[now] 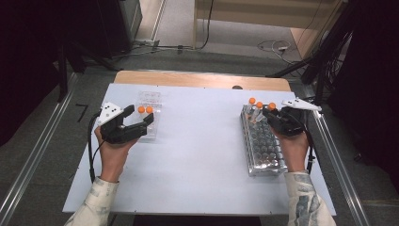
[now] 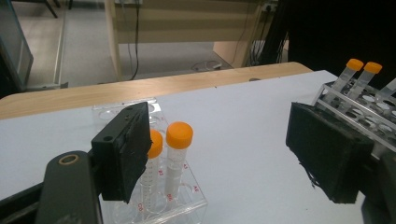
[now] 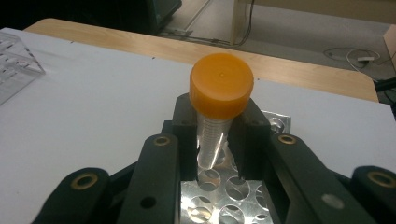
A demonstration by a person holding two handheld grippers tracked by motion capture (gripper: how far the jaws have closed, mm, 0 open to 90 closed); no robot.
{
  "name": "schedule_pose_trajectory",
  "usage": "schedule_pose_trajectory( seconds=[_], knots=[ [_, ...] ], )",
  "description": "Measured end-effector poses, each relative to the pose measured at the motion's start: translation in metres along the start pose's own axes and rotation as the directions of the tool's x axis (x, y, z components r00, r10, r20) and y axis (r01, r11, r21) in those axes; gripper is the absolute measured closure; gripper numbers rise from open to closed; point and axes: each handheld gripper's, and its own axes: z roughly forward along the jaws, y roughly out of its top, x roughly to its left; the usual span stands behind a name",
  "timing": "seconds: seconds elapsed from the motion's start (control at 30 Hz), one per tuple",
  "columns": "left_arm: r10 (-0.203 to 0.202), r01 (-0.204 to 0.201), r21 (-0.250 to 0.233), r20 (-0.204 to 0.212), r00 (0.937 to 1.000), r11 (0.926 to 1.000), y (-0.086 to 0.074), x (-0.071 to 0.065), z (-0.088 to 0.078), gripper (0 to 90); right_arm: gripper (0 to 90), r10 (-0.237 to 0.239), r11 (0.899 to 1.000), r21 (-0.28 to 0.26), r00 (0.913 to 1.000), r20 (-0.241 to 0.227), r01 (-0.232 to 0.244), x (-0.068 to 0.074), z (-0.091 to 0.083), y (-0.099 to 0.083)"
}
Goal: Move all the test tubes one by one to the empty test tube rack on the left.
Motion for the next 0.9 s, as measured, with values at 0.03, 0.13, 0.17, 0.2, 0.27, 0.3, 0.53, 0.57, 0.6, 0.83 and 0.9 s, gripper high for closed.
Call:
schedule_pose_trajectory(
  seconds=[0.03,0.13,0.17,0.2,0.27,0.3,0.53,0.57,0.6,0.83,0.9],
  knots=[
    [0.001,-0.001,0.0,0.002,1.0,1.0,0.0,0.0,0.0,22.0,71.3,-0.001,1.0,-0.004,1.0,-0.002,0.001,0.001,-0.003,-0.001],
    [0.003,-0.003,-0.002,0.003,1.0,1.0,0.001,-0.001,-0.001,22.1,71.3,-0.004,1.0,-0.021,0.9998,-0.019,0.004,0.003,-0.011,-0.004],
    [0.003,-0.003,-0.003,0.002,1.0,1.0,0.001,-0.002,-0.001,22.0,71.3,-0.007,1.0,-0.025,0.9996,-0.028,0.007,0.004,-0.014,-0.005],
    [0.005,-0.005,-0.004,0.002,1.0,1.0,0.001,-0.003,-0.002,22.1,71.3,-0.01,1.0,-0.03,0.9993,-0.036,0.009,0.006,-0.017,-0.006],
    [0.006,-0.006,-0.009,0.005,1.0,0.9999,0.001,-0.004,-0.002,22.1,71.4,-0.017,0.999,-0.044,0.9985,-0.051,0.015,0.01,-0.022,-0.008],
    [0.007,-0.007,-0.01,0.007,0.9999,0.9999,0.002,-0.006,-0.002,22.1,71.3,-0.02,0.999,-0.047,0.9977,-0.065,0.017,0.013,-0.024,-0.009],
    [0.028,-0.028,-0.012,0.032,0.9991,0.9995,0.004,-0.016,-0.005,22.1,71.4,-0.088,0.996,-0.044,0.9867,-0.136,0.083,0.041,-0.025,-0.009],
    [0.031,-0.031,-0.013,0.039,0.9988,0.9994,0.004,-0.018,-0.006,22.1,71.3,-0.099,0.995,-0.041,0.9839,-0.149,0.094,0.046,-0.024,-0.009],
    [0.034,-0.033,-0.013,0.042,0.9985,0.9994,0.004,-0.02,-0.006,22.1,71.3,-0.108,0.994,-0.035,0.9817,-0.156,0.104,0.051,-0.023,-0.01],
    [0.058,-0.057,-0.009,0.078,0.9953,0.9983,0.005,-0.033,-0.006,22.1,71.3,-0.149,0.989,-0.017,0.9584,-0.243,0.15,0.08,-0.01,-0.014],
    [0.065,-0.064,-0.008,0.086,0.9942,0.9979,0.005,-0.037,-0.006,22.0,71.3,-0.157,0.987,-0.013,0.9517,-0.264,0.159,0.087,-0.006,-0.015]
  ],
)
